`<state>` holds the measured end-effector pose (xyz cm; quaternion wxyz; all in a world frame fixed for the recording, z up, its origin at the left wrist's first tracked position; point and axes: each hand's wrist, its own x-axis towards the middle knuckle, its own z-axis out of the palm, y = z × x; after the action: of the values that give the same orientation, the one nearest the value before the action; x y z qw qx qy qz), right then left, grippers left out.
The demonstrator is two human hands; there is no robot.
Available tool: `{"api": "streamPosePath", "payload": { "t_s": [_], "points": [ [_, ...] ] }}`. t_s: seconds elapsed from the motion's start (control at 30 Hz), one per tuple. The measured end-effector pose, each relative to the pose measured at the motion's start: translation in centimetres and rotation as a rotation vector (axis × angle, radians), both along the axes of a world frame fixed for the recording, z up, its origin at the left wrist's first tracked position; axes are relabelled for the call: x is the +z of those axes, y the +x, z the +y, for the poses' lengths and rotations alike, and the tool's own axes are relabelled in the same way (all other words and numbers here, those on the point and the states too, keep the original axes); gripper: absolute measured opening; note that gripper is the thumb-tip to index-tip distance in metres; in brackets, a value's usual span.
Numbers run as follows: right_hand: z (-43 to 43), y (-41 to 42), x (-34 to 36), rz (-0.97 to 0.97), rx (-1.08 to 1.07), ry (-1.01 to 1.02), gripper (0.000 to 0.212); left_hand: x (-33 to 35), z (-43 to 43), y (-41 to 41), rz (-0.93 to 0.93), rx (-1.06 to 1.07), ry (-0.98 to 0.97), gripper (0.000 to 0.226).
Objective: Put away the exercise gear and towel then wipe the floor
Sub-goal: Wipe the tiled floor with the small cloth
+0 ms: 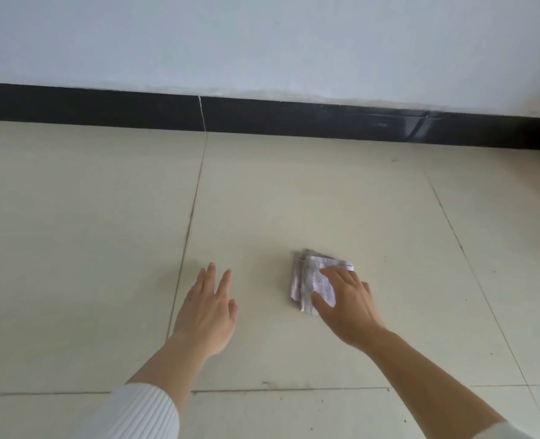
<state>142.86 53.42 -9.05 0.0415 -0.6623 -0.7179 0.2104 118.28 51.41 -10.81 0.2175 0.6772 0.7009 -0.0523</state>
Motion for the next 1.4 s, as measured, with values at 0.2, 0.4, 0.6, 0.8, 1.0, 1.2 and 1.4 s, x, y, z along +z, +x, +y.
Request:
{"api": "streamPosePath", "payload": {
  "t_s": [0.2,0.4,0.6,0.8,1.0,1.2,1.4],
  "points": [
    [1.3,-0.1,-4.4,-0.116,0.052,-0.041,0.069,-3.2,1.2,0.8,0.008,-0.026,0.12,0.061],
    [2.4,1.0,-7.6,-0.058,0.09,0.17,0.063,-5.0,4.8,-0.1,0.045,0.034,0.22,0.066],
    [9.6,2.8,-8.9,-0.004,0.021,0.273,0.059,-5.8,8.9,-2.3,0.075,0.128,0.124,0.076],
    [19.6,3.1,-8.3,-0.056,-0.175,0.199,0.049,-5.8,9.1,-2.6,0.026,0.124,0.044,0.085],
    [23.3,-2.0,-8.2,0.0,-0.127,0.233,0.048,-5.0,9.7,-3.0,-0.001,0.104,-0.119,0.088],
    [15.8,-4.2,-8.2,0.113,0.327,0.288,0.044,-4.2,9.6,-3.0,-0.038,0.085,-0.16,0.093],
    [11.6,0.2,-7.0,-0.043,0.861,0.2,0.048,-3.7,9.6,-3.1,-0.077,0.103,-0.176,0.085]
  ]
}}
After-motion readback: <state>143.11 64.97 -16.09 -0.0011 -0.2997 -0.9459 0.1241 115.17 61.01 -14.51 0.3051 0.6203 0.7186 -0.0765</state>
